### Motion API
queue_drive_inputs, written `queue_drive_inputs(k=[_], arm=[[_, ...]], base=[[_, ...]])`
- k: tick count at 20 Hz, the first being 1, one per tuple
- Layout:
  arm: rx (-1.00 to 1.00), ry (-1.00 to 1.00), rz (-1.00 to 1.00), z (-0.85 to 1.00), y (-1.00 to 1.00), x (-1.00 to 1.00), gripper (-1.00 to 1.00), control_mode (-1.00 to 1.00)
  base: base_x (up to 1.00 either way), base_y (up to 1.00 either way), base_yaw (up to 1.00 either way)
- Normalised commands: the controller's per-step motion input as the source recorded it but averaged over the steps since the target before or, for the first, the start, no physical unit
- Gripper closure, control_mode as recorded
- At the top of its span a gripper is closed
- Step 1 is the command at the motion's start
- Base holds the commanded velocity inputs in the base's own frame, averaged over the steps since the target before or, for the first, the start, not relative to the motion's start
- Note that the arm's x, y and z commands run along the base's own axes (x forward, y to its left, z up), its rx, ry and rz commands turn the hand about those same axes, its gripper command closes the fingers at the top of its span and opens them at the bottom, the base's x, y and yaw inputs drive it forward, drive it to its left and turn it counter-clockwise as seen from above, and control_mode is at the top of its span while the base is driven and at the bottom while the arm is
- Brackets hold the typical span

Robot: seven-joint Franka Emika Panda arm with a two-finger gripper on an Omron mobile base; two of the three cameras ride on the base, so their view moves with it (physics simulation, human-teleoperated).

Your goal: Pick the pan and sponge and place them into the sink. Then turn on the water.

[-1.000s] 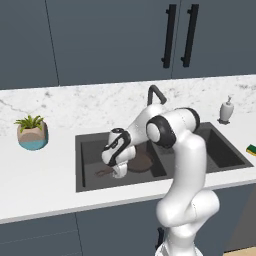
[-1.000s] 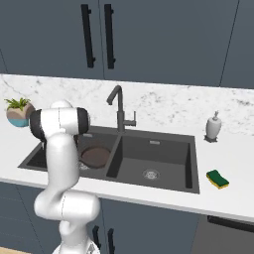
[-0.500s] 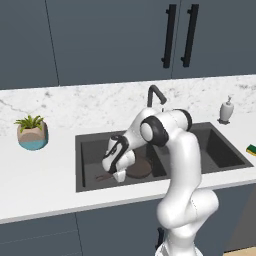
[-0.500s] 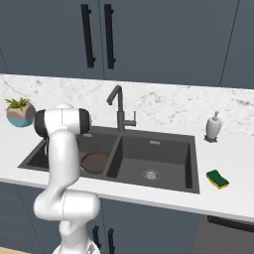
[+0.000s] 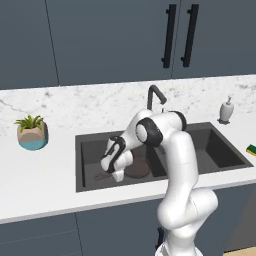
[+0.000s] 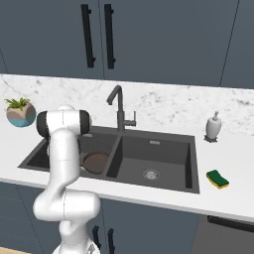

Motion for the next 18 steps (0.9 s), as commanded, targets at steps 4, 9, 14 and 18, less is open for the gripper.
queue_drive_inputs(k=[4,9,14,18], arm=[[0.00,0.00,0.00,0.00,0.00,0.11,-1.00,-1.00],[0.00,0.00,0.00,0.21,0.00,0.15,-1.00,-1.00],[0.00,0.00,0.00,0.86,-0.02,0.00,-1.00,-1.00],[0.00,0.00,0.00,1.00,-0.32,-0.15,-1.00,-1.00]], base=[[0.00,0.00,0.00],[0.00,0.00,0.00],[0.00,0.00,0.00],[0.00,0.00,0.00]])
